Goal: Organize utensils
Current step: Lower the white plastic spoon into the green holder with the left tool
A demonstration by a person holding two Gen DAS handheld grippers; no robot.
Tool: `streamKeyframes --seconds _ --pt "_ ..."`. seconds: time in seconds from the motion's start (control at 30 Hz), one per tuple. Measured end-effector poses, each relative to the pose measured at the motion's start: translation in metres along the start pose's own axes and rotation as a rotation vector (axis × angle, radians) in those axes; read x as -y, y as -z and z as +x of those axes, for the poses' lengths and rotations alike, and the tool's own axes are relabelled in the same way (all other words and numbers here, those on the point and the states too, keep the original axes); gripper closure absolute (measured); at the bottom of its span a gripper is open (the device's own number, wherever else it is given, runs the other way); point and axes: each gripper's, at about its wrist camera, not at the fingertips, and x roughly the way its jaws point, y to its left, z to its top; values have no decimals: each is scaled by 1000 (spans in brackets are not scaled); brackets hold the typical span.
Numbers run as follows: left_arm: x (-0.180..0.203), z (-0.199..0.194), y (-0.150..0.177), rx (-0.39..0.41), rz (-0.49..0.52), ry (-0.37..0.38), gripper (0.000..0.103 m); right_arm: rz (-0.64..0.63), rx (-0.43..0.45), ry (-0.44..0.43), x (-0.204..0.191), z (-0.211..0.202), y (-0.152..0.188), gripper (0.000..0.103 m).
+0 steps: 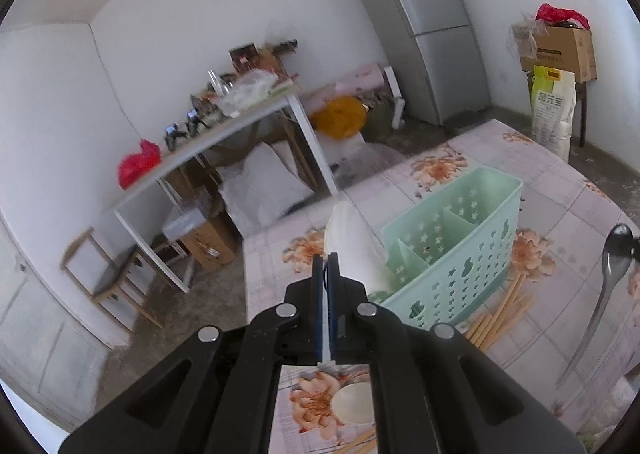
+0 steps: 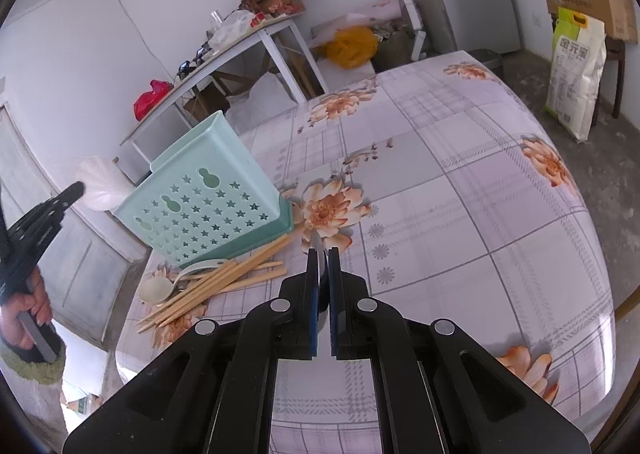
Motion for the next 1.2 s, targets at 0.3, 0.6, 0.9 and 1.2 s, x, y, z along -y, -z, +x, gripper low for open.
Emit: streamKeyframes --seconds 0.3,0.6,0.9,1.2 --pt "0 31 -9 -37 -133 125 89 9 -13 -5 4 4 0 100" --pt "-10 9 -4 89 -239 113 39 13 -11 -4 5 5 1 100" --pt "-19 -18 18 150 -310 142 27 -13 55 -4 -5 -12 -12 100" --pt "-16 -17 56 77 -365 196 25 -119 276 -30 -35 -59 -80 100"
